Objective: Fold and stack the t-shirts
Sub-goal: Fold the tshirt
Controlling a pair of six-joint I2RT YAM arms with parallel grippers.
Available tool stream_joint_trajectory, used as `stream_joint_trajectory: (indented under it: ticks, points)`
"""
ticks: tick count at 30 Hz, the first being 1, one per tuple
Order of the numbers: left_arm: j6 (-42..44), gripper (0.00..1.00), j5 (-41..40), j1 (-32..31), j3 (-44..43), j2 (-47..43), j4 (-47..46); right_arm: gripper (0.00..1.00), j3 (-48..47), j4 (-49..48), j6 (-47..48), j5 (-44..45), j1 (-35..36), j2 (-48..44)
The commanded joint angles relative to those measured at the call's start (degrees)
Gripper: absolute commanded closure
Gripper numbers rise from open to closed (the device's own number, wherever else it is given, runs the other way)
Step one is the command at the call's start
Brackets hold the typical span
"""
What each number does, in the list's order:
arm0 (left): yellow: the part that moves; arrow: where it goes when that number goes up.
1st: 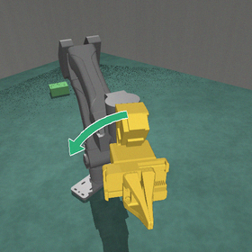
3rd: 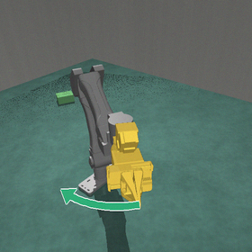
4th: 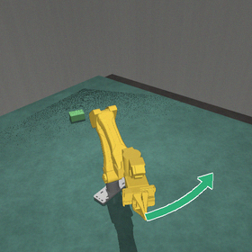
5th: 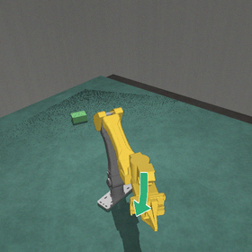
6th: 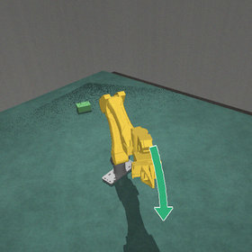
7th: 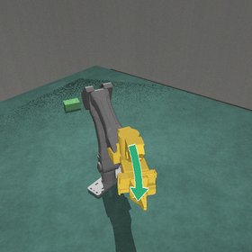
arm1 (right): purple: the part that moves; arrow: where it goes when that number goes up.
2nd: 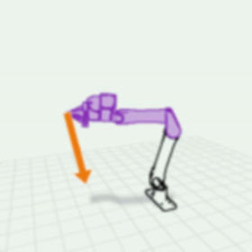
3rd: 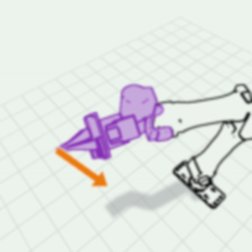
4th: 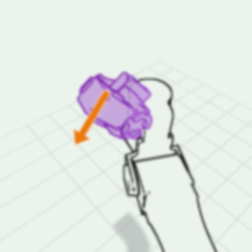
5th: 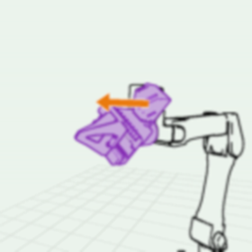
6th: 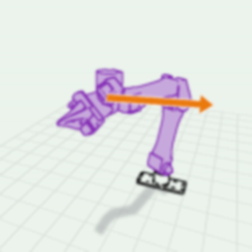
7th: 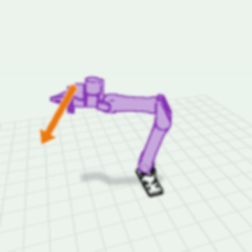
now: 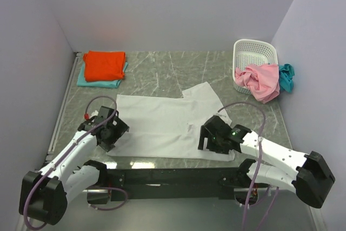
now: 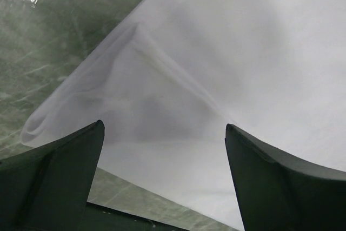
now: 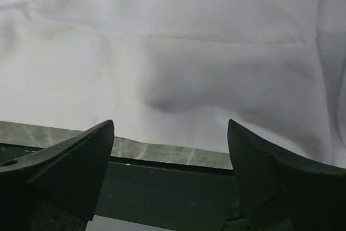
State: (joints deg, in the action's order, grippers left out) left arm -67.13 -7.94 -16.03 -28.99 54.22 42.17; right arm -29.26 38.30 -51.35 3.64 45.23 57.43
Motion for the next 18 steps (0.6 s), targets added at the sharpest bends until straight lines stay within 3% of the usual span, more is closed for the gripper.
stream_joint_trajectory:
  ticks: [1, 7, 15, 18]
  points:
    - [0.69, 0.01, -2.59, -0.23, -6.59, 0.18, 2.21, 0.06, -10.78, 4.76, 0.98, 8.12, 0.21, -1.01]
    - [3.67, 0.01, -10.15, 0.21, -19.93, 10.35, 1.69, 0.05, -21.88, 6.00, 2.55, 20.08, -1.81, 0.40]
    - [9.47, 0.01, -13.59, 3.90, -37.79, 31.28, -0.33, 0.04, -25.23, -3.41, 11.45, 11.30, -14.45, 2.68]
    - [10.53, 0.06, -13.07, 6.00, -43.33, 38.84, 0.01, 0.04, -25.85, -3.59, 13.55, 11.56, -15.87, 4.62]
